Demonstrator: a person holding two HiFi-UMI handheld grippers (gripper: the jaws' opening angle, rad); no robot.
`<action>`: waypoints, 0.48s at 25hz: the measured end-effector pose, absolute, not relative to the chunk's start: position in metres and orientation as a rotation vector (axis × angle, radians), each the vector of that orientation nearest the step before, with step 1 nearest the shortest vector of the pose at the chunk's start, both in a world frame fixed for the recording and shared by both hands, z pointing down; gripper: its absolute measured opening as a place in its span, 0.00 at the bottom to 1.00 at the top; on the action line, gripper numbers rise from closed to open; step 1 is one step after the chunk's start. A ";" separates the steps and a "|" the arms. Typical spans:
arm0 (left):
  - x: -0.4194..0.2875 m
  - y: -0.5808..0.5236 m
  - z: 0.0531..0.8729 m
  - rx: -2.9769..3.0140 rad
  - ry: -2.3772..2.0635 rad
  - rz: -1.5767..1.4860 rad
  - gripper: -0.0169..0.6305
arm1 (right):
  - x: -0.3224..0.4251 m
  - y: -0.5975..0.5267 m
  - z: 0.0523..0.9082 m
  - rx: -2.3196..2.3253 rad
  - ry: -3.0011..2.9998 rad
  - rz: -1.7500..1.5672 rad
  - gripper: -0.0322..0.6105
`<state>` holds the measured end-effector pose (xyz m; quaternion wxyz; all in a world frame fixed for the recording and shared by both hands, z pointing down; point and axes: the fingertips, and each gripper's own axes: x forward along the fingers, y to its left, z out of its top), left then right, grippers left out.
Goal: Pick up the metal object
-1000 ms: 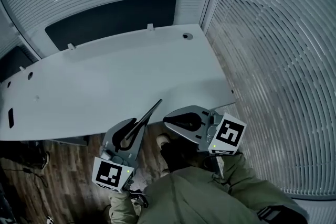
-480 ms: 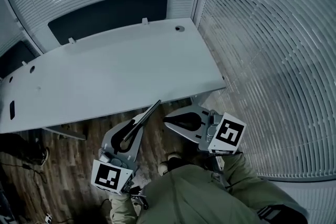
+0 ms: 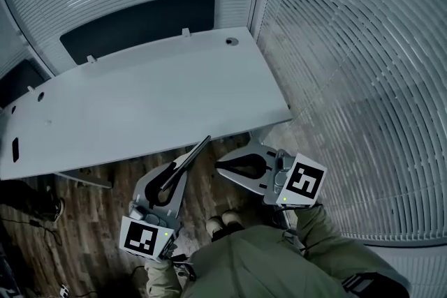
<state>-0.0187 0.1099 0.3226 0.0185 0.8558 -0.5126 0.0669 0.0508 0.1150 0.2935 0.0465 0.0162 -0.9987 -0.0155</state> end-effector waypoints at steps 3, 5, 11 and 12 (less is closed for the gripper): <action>-0.015 0.109 0.324 2.665 -1.576 0.221 0.16 | 0.052 0.114 0.291 0.055 -3.054 -0.047 0.06; -0.012 0.109 0.323 2.659 -1.565 0.221 0.16 | 0.055 0.113 0.291 0.051 -3.052 -0.054 0.06; -0.005 0.105 0.318 2.667 -1.567 0.235 0.16 | 0.063 0.110 0.285 0.060 -3.058 -0.059 0.06; -0.005 0.106 0.317 2.674 -1.567 0.234 0.16 | 0.063 0.110 0.285 0.061 -3.057 -0.060 0.06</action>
